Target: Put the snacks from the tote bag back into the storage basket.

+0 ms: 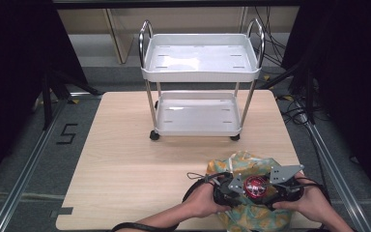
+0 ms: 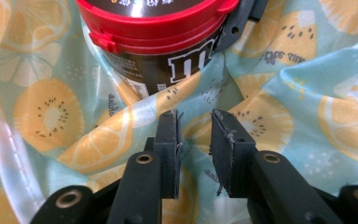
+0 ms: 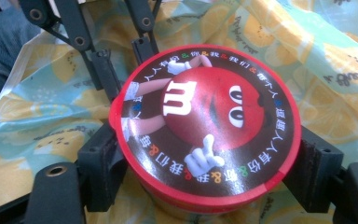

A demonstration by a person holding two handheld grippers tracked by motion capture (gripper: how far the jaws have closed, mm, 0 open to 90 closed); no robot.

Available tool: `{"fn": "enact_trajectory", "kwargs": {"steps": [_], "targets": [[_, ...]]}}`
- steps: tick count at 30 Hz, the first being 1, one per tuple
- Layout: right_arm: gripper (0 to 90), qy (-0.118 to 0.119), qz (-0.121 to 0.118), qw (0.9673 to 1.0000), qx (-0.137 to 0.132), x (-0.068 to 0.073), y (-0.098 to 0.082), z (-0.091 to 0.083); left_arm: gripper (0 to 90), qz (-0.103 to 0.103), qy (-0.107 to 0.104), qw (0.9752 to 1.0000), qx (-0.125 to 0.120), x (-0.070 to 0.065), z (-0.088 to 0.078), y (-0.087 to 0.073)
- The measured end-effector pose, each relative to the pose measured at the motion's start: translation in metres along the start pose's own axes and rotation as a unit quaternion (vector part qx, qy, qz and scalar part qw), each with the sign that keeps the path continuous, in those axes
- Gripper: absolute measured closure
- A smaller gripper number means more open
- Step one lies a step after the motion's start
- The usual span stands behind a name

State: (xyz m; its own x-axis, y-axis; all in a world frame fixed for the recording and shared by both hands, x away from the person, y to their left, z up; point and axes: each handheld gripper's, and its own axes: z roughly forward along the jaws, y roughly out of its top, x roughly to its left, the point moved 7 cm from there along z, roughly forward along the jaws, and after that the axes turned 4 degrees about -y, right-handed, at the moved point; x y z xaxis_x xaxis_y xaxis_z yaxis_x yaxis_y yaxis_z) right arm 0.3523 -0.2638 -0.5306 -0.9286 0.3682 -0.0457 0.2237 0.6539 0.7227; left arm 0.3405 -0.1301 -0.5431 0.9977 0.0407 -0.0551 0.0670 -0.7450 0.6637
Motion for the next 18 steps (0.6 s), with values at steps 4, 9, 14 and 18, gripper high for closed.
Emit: {"fn": "enact_trajectory", "kwargs": {"steps": [4, 9, 14, 18], "targets": [[26.3, 0.003, -0.007, 1.0, -0.001, 0.003, 0.002, 0.0, 73.9, -0.007, -0.003, 1.0, 0.004, -0.002, 0.002, -0.002], [26.3, 0.008, -0.008, 0.9999, -0.012, 0.003, 0.008, -0.004, 76.5, -0.001, 0.003, 1.0, 0.008, -0.001, 0.004, -0.002], [26.2, 0.009, -0.007, 0.9995, -0.028, 0.001, 0.015, -0.011, 83.5, 0.001, 0.006, 0.9998, 0.019, -0.002, 0.005, -0.003], [26.2, 0.004, -0.004, 0.9995, -0.03, -0.001, 0.018, -0.015, 89.3, 0.002, 0.005, 0.9995, 0.032, -0.004, 0.008, -0.004]]}}
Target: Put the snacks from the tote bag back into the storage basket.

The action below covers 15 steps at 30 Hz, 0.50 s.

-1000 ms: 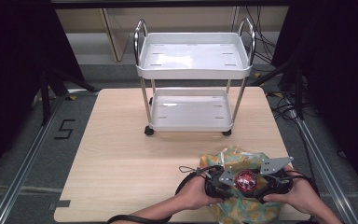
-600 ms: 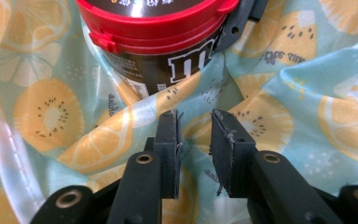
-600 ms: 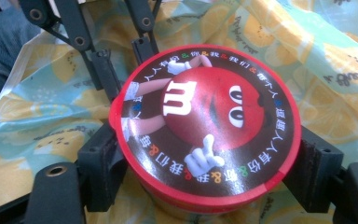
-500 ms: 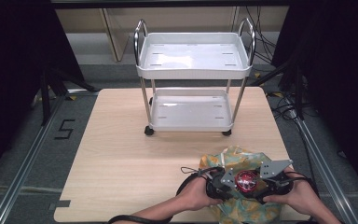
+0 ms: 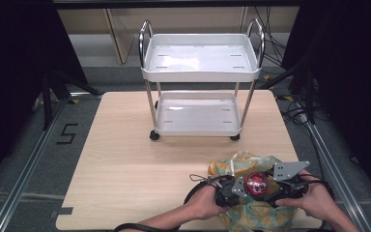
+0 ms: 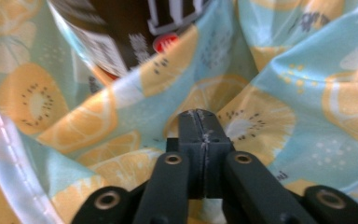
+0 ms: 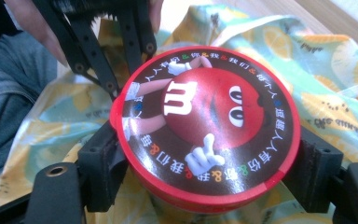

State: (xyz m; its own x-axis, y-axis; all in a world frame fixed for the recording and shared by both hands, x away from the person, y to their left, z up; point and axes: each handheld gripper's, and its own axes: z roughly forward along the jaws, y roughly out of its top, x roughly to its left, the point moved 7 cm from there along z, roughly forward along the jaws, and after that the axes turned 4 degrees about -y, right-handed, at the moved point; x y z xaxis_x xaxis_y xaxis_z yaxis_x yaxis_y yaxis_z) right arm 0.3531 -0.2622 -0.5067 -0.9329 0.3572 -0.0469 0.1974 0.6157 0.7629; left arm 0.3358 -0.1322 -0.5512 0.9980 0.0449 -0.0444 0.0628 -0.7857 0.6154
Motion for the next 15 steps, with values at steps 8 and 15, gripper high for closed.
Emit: {"fn": "enact_trajectory", "kwargs": {"steps": [8, 15], "targets": [[26.2, -0.002, 0.017, 0.9998, -0.006, 0.001, 0.004, -0.003, 89.9, 0.015, 0.007, 0.9995, 0.028, -0.002, -0.002, -0.002], [26.2, -0.003, 0.02, 0.9997, -0.011, -0.002, 0.013, -0.009, 90.0, 0.013, 0.007, 0.9995, 0.027, -0.002, -0.002, -0.002]]}}
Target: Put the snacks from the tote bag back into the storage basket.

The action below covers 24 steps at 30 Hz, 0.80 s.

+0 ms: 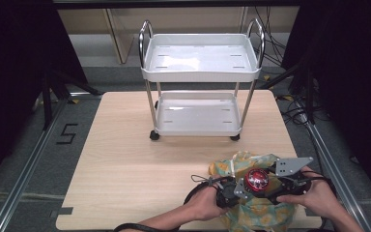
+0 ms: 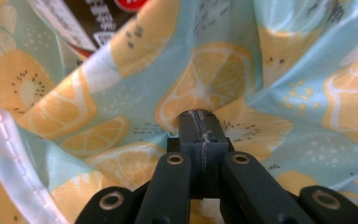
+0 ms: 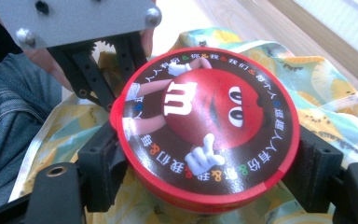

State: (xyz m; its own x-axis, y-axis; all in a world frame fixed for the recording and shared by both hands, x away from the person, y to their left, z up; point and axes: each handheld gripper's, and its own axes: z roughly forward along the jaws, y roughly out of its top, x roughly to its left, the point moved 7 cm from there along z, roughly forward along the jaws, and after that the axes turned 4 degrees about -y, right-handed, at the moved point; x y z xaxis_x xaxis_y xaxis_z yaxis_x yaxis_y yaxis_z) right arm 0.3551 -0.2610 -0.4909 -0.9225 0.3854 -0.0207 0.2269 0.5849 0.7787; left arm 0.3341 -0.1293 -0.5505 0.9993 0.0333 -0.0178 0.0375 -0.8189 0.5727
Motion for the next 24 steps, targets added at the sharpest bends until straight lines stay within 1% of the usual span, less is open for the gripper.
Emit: {"fn": "enact_trajectory", "kwargs": {"steps": [1, 2, 4, 5, 6, 7, 8, 9, 11, 13, 14, 16, 17, 18, 19, 21, 22, 23, 24], "targets": [[26.2, -0.004, -0.009, 0.9999, -0.003, -0.002, 0.001, -0.001, 90.0, 0.001, 0.001, 1.0, 0.0, 0.0, 0.0, 0.0], [26.2, -0.004, -0.004, 1.0, -0.004, -0.003, 0.001, -0.002, 90.0, 0.0, -0.001, 1.0, 0.0, 0.0, 0.0, 0.0], [26.2, -0.007, 0.012, 0.9999, -0.004, -0.004, 0.002, -0.004, 90.0, -0.005, 0.003, 1.0, -0.008, 0.0, 0.0, -0.001], [26.2, -0.011, 0.003, 0.9999, -0.005, -0.006, 0.001, -0.005, 90.0, -0.007, 0.0, 0.9999, -0.011, 0.0, 0.0, -0.001], [26.2, -0.011, 0.003, 0.9999, -0.004, -0.006, 0.001, -0.006, 90.0, -0.008, 0.001, 0.9999, -0.014, 0.0, 0.0, -0.001], [26.2, -0.011, 0.008, 0.9999, -0.005, -0.006, 0.002, -0.006, 90.0, -0.012, -0.001, 0.9998, -0.015, 0.0, 0.0, -0.002], [26.2, -0.01, 0.017, 0.9998, -0.003, -0.005, 0.001, -0.007, 90.0, -0.019, 0.0, 0.9996, -0.021, 0.0, 0.0, -0.001], [26.2, -0.008, 0.015, 0.9998, -0.005, -0.004, 0.002, -0.007, 90.0, -0.025, -0.002, 0.9994, -0.026, 0.0, 0.001, -0.001], [26.2, -0.011, 0.009, 0.9999, -0.005, -0.005, 0.002, -0.006, 90.0, -0.025, 0.0, 0.9993, -0.027, 0.0, 0.001, -0.002], [26.2, -0.015, 0.006, 0.9999, -0.006, -0.007, 0.002, -0.007, 90.0, -0.032, 0.001, 0.9989, -0.034, -0.002, 0.001, -0.002], [26.2, -0.016, -0.001, 0.9999, -0.005, -0.009, 0.002, -0.008, 90.0, -0.026, 0.004, 0.9991, -0.034, -0.001, 0.001, -0.002], [26.3, -0.021, 0.001, 0.9997, -0.014, -0.011, 0.004, -0.01, 90.0, -0.028, 0.0, 0.9991, -0.033, 0.0, 0.0, -0.003], [26.3, -0.018, 0.018, 0.9995, -0.019, -0.009, 0.006, -0.011, 90.0, -0.036, -0.004, 0.9987, -0.037, -0.001, 0.001, -0.003], [26.3, -0.019, 0.016, 0.9993, -0.027, -0.011, 0.008, -0.013, 90.0, -0.034, -0.002, 0.9989, -0.033, -0.001, 0.001, -0.003], [26.3, -0.02, 0.012, 0.9992, -0.031, -0.012, 0.011, -0.017, 90.0, -0.027, 0.001, 0.9991, -0.032, -0.001, 0.0, -0.003], [26.3, -0.023, 0.018, 0.9991, -0.031, -0.013, 0.016, -0.024, 90.0, -0.03, 0.001, 0.999, -0.033, -0.001, 0.0, -0.002], [26.3, -0.027, 0.015, 0.9988, -0.038, -0.015, 0.019, -0.027, 90.0, -0.038, -0.004, 0.9987, -0.034, -0.002, 0.001, -0.002], [26.3, -0.032, 0.004, 0.9987, -0.039, -0.017, 0.022, -0.03, 90.0, -0.035, -0.005, 0.9988, -0.034, -0.002, 0.001, -0.002], [26.3, -0.032, 0.011, 0.9987, -0.039, -0.017, 0.023, -0.033, 90.0, -0.038, 0.0, 0.9987, -0.035, -0.002, 0.001, -0.002]]}}
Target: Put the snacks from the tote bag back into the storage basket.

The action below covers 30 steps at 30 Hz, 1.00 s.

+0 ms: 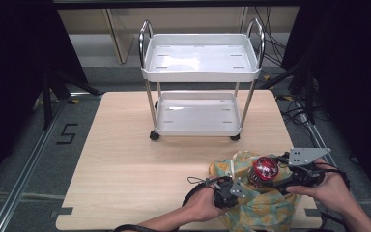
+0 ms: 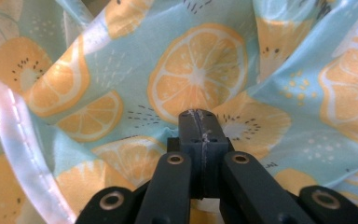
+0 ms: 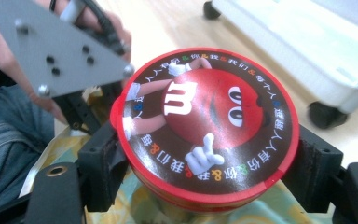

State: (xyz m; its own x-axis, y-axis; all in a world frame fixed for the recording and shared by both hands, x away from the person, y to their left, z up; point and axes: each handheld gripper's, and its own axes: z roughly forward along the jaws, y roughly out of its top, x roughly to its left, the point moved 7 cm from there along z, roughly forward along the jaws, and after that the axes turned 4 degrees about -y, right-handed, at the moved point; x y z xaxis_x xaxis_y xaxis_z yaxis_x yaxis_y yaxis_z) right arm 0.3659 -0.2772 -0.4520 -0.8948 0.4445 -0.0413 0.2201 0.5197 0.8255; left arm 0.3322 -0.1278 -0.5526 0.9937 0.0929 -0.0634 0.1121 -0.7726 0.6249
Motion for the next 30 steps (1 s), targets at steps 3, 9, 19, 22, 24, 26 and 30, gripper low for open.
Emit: {"fn": "enact_trajectory", "kwargs": {"steps": [3, 9, 19, 22, 24, 26, 30], "targets": [[26.3, -0.003, 0.0, 1.0, -0.004, -0.003, 0.005, -0.005, 90.0, 0.013, 0.007, 0.9999, 0.001, 0.0, 0.0, 0.0], [26.3, -0.005, -0.002, 0.9999, -0.01, -0.006, 0.011, -0.003, 90.0, 0.013, 0.008, 0.9999, -0.008, 0.0, -0.005, 0.003], [26.3, -0.013, 0.0, 0.9998, -0.017, -0.013, 0.025, -0.004, 80.6, 0.006, 0.019, 0.9987, -0.047, 0.008, -0.043, 0.01], [26.3, -0.015, -0.012, 0.9995, -0.025, -0.016, 0.03, -0.003, 75.0, -0.016, 0.017, 0.9968, -0.076, 0.007, -0.058, 0.012], [26.3, -0.011, 0.0, 0.9998, -0.018, -0.014, 0.032, -0.003, 70.3, -0.022, 0.024, 0.9954, -0.09, 0.009, -0.07, 0.011], [26.3, -0.013, -0.007, 0.9997, -0.018, -0.016, 0.034, -0.002, 65.5, -0.032, 0.033, 0.9932, -0.107, 0.011, -0.083, 0.011], [26.3, -0.014, 0.0, 0.9996, -0.023, -0.016, 0.041, 0.0, 57.7, -0.043, 0.058, 0.9892, -0.128, 0.019, -0.107, 0.006]]}}
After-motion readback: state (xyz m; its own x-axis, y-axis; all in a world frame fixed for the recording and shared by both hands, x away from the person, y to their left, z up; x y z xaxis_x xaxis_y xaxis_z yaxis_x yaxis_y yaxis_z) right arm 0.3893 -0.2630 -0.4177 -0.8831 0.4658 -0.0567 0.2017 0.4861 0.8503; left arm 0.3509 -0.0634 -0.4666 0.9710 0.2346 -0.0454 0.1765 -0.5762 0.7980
